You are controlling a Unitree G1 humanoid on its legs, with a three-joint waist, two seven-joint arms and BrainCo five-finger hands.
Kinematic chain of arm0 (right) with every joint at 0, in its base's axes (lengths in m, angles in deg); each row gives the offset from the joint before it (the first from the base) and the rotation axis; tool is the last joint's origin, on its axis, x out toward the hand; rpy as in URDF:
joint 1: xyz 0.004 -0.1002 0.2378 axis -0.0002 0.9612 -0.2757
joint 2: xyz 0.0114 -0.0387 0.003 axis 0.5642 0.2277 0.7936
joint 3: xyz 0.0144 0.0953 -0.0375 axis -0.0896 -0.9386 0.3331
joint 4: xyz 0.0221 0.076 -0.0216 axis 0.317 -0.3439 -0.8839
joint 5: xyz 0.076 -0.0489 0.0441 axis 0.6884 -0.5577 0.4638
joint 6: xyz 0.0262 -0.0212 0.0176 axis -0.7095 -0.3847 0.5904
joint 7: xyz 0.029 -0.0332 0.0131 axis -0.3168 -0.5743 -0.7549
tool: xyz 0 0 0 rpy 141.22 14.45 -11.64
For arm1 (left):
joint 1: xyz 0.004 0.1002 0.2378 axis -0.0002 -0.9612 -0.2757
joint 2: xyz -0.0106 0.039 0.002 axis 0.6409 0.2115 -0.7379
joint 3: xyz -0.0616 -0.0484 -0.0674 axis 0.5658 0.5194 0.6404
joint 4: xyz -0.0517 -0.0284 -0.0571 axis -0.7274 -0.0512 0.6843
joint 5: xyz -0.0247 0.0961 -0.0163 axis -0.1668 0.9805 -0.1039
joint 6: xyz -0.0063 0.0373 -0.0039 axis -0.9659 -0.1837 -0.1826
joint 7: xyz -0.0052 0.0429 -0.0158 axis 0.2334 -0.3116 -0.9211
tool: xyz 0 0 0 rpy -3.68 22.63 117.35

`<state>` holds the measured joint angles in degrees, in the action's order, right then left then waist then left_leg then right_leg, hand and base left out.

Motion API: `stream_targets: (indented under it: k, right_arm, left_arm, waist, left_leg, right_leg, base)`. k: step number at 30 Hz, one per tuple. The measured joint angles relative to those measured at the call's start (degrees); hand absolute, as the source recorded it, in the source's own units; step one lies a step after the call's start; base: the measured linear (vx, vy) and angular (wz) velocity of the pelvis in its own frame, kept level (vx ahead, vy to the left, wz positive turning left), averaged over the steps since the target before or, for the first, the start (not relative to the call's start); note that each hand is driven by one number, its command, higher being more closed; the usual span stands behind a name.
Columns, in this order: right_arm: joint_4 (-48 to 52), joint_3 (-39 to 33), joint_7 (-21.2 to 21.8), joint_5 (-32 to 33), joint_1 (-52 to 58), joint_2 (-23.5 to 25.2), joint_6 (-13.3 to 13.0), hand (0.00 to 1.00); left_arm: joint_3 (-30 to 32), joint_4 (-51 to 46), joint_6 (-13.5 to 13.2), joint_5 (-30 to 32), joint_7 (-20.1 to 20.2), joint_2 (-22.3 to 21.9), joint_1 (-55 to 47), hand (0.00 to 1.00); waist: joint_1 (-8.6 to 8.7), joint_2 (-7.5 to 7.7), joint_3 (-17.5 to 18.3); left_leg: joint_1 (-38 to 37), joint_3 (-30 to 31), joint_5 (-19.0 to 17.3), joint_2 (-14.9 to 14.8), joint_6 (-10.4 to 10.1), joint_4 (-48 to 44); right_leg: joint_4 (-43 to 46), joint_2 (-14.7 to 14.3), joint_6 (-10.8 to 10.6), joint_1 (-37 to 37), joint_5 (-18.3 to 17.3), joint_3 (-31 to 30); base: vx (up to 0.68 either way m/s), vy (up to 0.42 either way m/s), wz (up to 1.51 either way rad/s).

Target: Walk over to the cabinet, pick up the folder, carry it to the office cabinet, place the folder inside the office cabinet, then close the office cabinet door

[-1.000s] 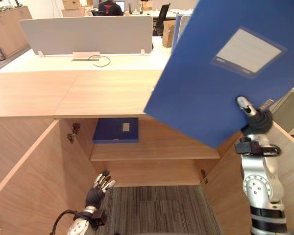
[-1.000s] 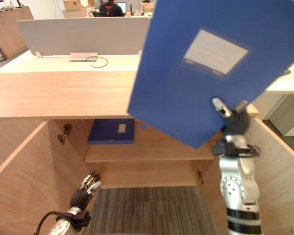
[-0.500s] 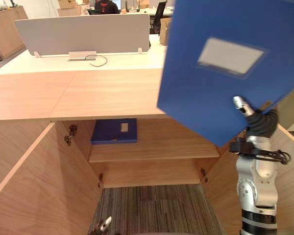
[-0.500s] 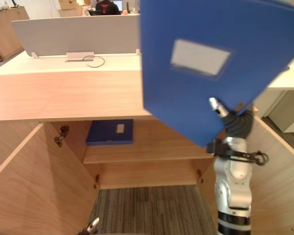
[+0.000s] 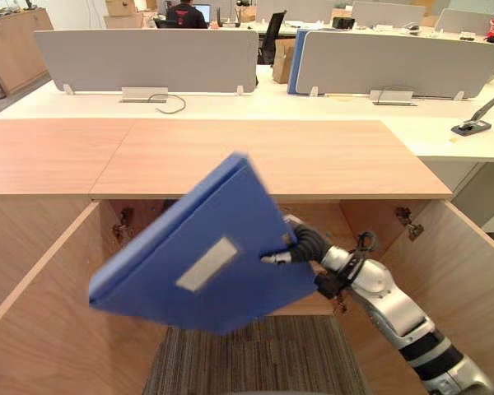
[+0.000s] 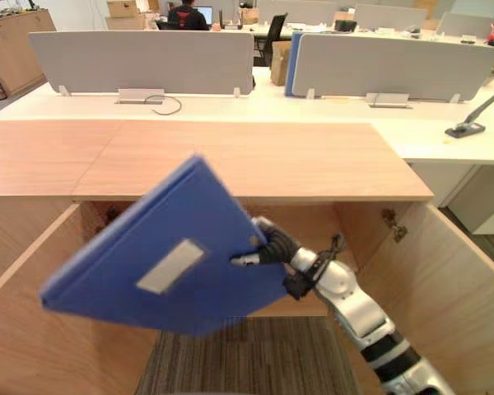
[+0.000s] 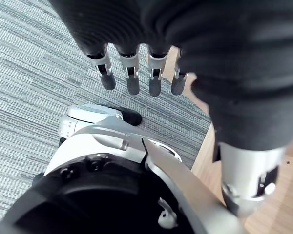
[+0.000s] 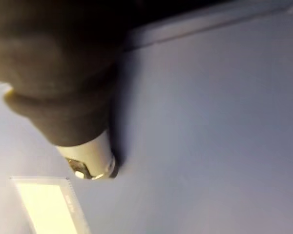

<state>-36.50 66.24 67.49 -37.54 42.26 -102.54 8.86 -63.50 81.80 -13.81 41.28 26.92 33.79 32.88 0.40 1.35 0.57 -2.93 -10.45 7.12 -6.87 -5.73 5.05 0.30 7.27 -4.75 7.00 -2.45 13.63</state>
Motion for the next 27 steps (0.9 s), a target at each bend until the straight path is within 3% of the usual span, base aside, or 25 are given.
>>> stream_targets:
  k: [4, 7, 9, 13, 14, 16, 20, 21, 23, 27]
  right_arm:
    - [-16.5, 5.8, 0.4, -15.4, -3.1, -1.1, -0.2, 1.0]
    - [-28.5, 6.2, -0.3, -21.4, -4.7, -0.9, -0.3, 1.0]
    - [-39.0, 5.7, -2.7, -28.4, -5.3, -0.6, 0.2, 1.0]
    - [-50.9, -0.3, -5.2, -33.6, -5.4, 2.9, 2.1, 1.0]
    - [-55.3, -6.1, -6.2, -32.6, -5.4, 5.1, 3.9, 1.0]
    - [-57.4, -10.4, -7.0, -28.6, -5.5, 6.5, 4.9, 1.0]
    - [-60.8, -22.1, -11.4, -8.9, -9.4, 11.2, 6.8, 1.0]
    - [-60.1, -24.3, -13.4, -0.6, -12.4, 12.7, 6.9, 1.0]
    - [-56.2, -25.8, -15.0, 7.5, -14.5, 14.2, 6.9, 1.0]
    - [-44.6, -26.0, -16.8, 27.8, -19.3, 20.3, 5.8, 1.0]
  left_arm:
    - [0.5, 0.0, 0.0, 2.4, -1.2, -0.4, 1.9, 0.0]
    - [0.4, 0.0, 0.0, 3.6, -1.8, -0.4, 2.7, 0.0]
    - [0.1, 0.0, -0.1, 4.0, -2.5, -0.4, 3.3, 0.0]
    - [-1.7, -0.2, -0.1, 4.0, -3.5, -0.4, 4.6, 0.0]
    - [-2.4, -0.8, -0.4, 3.9, -4.0, -0.5, 5.4, 0.0]
    - [-2.5, -1.7, -1.0, 3.8, -4.0, -0.5, 5.5, 0.0]
    - [-2.1, -3.6, -1.4, 1.5, -5.9, -1.1, 7.1, 0.0]
    - [-1.5, -3.9, -1.4, 1.5, -7.0, -2.5, 7.7, 0.0]
    - [-0.9, -4.0, -1.4, 1.5, -8.1, -3.9, 8.3, 0.0]
    - [3.5, -4.0, -0.9, -0.8, -10.0, -5.5, 8.2, 0.0]
  waist:
    - [-1.01, -0.53, -2.1]
    - [-1.33, -1.26, -3.1]
    - [-1.62, -2.21, -4.0]
    - [-1.58, -3.66, -6.6]
    - [-1.14, -4.12, -7.8]
    - [-1.2, -4.41, -8.5]
    - [-1.46, -5.14, -15.1]
    - [-1.57, -6.63, -16.9]
    - [-1.82, -7.72, -18.9]
    - [-3.11, -7.73, -21.0]
  left_leg:
    - [0.2, 0.2, 0.2, 0.1, 0.3, 0.0]
    - [0.5, 0.5, 0.3, 0.2, 0.3, 0.0]
    - [0.9, 1.2, 0.4, 0.4, 0.5, 0.0]
    - [1.0, 2.5, 0.5, 0.3, 0.5, 0.0]
    - [2.1, 3.4, 0.8, 0.3, 0.5, 0.0]
    - [3.2, 3.8, 1.1, 0.3, 0.5, -0.1]
    - [7.9, 5.3, -1.3, 0.4, 0.9, -7.3]
    - [11.4, 5.3, -2.9, 0.3, 1.4, -11.9]
    - [14.1, 5.1, -4.6, 0.5, 1.8, -16.1]
    - [20.3, 3.3, -9.7, 1.0, 2.4, -26.0]
  right_leg:
    - [0.0, 0.0, 0.0, -0.1, 0.0, 0.0]
    - [0.0, 0.1, 0.0, -0.2, 0.0, 0.3]
    - [-0.1, 0.1, 0.0, -0.4, 0.0, 0.6]
    - [0.0, 0.0, 0.0, -0.4, 0.0, 1.0]
    - [0.2, 0.0, 0.0, -1.1, 0.0, 1.7]
    - [0.5, 0.0, 0.0, -2.1, 0.0, 2.0]
    - [2.8, 0.7, 0.0, -3.5, 0.0, 3.2]
    - [6.3, 1.5, -0.1, -6.1, -1.0, 3.1]
    - [13.1, 3.0, -0.3, -10.2, -3.8, 2.3]
    - [28.6, 6.7, -0.7, -20.4, -11.3, -1.2]
  base:
    - [0.0, 0.0, 0.0]
    - [0.0, 0.0, 0.05]
    - [0.01, 0.008, 0.07]
    - [-0.01, 0.003, 0.03]
    - [-0.04, 0.013, 0.18]
    - [-0.03, 0.015, 0.17]
    - [-0.06, 0.03, 0.15]
    - [-0.11, 0.066, -0.03]
    - [-0.15, 0.094, -0.06]
    - [-0.16, 0.027, -0.11]
